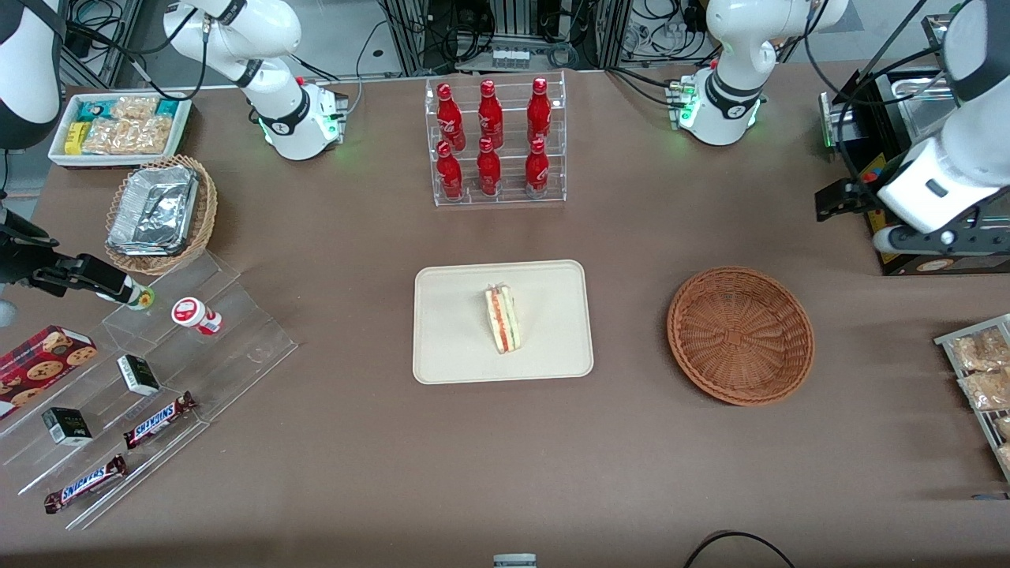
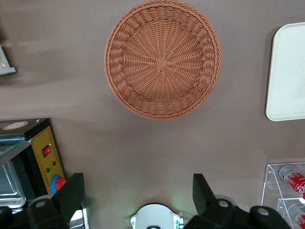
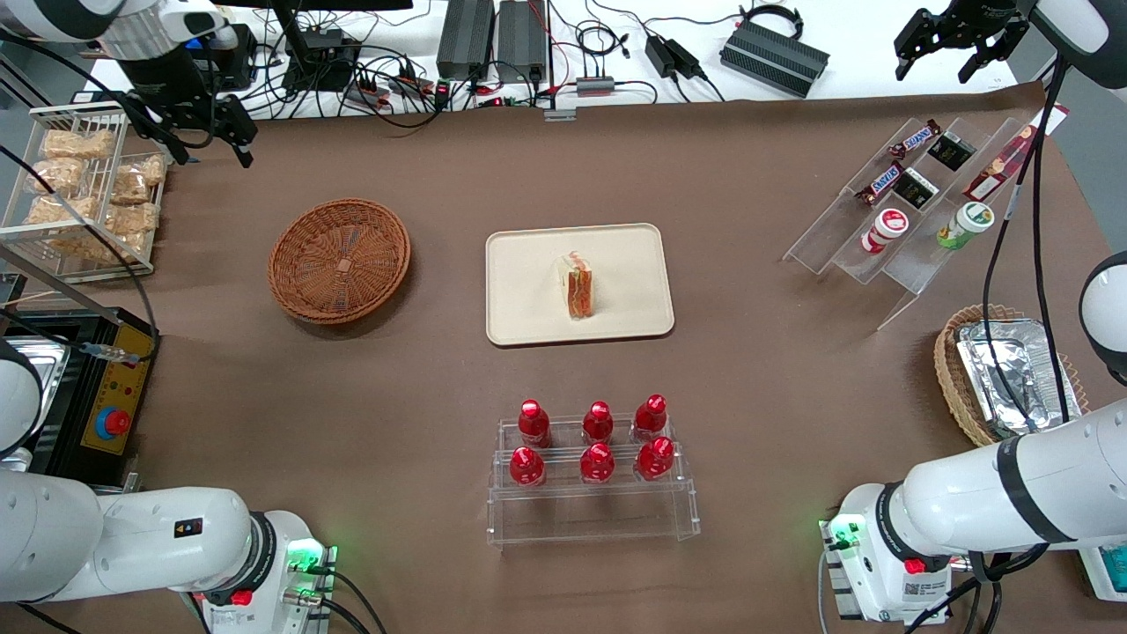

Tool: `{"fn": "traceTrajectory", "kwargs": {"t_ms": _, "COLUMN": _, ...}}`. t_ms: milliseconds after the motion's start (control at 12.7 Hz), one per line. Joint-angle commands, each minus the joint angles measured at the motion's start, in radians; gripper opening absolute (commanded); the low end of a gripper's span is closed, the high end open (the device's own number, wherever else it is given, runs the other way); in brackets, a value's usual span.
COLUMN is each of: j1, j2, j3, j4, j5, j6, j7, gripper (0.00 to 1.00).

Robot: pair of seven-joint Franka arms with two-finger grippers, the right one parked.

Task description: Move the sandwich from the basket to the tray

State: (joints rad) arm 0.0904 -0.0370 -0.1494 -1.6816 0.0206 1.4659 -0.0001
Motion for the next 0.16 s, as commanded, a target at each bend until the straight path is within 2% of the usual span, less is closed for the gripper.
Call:
{"fn": "traceTrajectory", "kwargs": {"t_ms": 0, "j1": -0.001, "j2": -0.014, "j3": 0.008, "j4": 0.034, "j5": -0.011, "j6": -0.044, "j7": 0.015, "gripper": 1.00}}
{"fn": "traceTrajectory", "kwargs": {"t_ms": 79, "j1": -0.001, "j2": -0.015, "j3": 0.017, "j4": 0.034, "j5": -0.010, "j6": -0.047, "j7": 0.015, "gripper": 1.00}}
